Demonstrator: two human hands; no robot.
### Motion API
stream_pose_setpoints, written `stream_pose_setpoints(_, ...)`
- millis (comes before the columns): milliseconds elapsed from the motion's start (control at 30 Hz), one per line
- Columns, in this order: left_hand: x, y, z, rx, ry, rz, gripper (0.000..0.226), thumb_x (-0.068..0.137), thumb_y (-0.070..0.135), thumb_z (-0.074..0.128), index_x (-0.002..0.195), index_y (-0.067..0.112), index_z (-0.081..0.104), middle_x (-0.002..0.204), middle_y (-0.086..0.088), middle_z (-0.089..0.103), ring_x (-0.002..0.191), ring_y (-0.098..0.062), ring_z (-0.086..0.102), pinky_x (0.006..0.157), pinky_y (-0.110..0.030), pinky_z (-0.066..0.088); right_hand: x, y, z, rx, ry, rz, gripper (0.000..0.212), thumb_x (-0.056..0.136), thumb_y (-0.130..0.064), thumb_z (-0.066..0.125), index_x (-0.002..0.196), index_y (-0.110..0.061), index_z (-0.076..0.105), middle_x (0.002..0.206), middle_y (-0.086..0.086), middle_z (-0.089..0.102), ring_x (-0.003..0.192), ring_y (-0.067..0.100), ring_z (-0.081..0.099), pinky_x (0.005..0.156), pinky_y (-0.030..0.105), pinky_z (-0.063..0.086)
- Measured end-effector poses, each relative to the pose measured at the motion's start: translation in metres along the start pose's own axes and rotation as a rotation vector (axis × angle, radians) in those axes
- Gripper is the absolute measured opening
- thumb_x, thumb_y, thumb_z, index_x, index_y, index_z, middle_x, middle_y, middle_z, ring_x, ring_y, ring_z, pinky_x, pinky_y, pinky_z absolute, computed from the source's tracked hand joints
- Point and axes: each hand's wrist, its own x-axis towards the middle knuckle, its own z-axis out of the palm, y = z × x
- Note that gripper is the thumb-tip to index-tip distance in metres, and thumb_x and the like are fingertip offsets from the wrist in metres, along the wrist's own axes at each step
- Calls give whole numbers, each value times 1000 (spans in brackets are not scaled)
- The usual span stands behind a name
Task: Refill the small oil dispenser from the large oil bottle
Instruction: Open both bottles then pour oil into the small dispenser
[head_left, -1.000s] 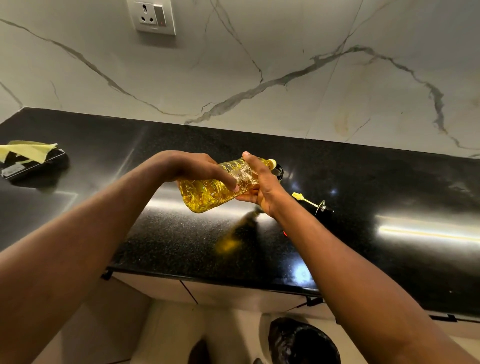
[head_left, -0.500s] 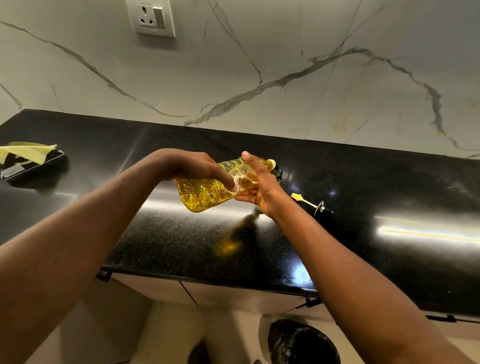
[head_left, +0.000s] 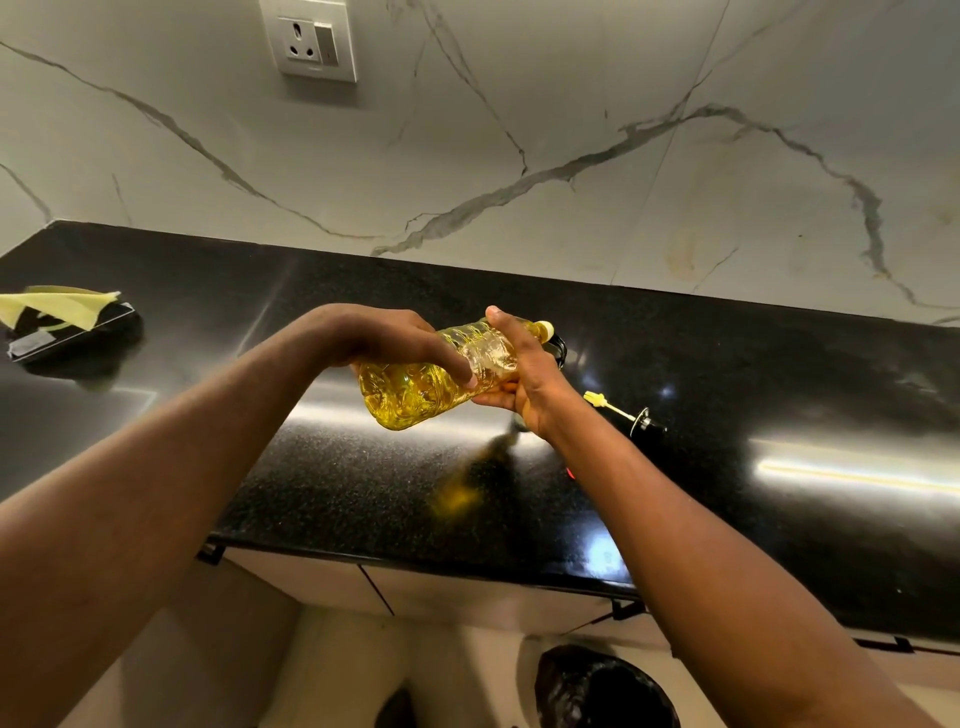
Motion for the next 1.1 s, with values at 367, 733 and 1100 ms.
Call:
stream_pose_setpoints(367,-2,-2,2,-13,-11,14,61,76,55,81,125,28,60,117,-3,70,106,-26,70,99,-47,57,-1,1,-2,-9,-6,-21,60,79,-61,81,119,-21,61,114,14,76,97,30,79,86,51,65)
stream_pose_setpoints(733,-3,-3,1,-12,-20,16,67,72,54,82,129,28,57,117,-3,69,107,-26,69,100,-47,56,1,3,-1,-8,-7,-21,61,77,-63,82,118,-24,60,116,14,75,99,29,78,85,51,65)
stream_pose_setpoints(1100,-1,-6,0,-17,-25,25,69,73,51,83,132,26,57,119,-3,68,108,-26,68,101,-47,55,3,6,-1,9,8,-33,74,76,-63,83,130,-18,60,117,13,76,99,29,78,83,51,66)
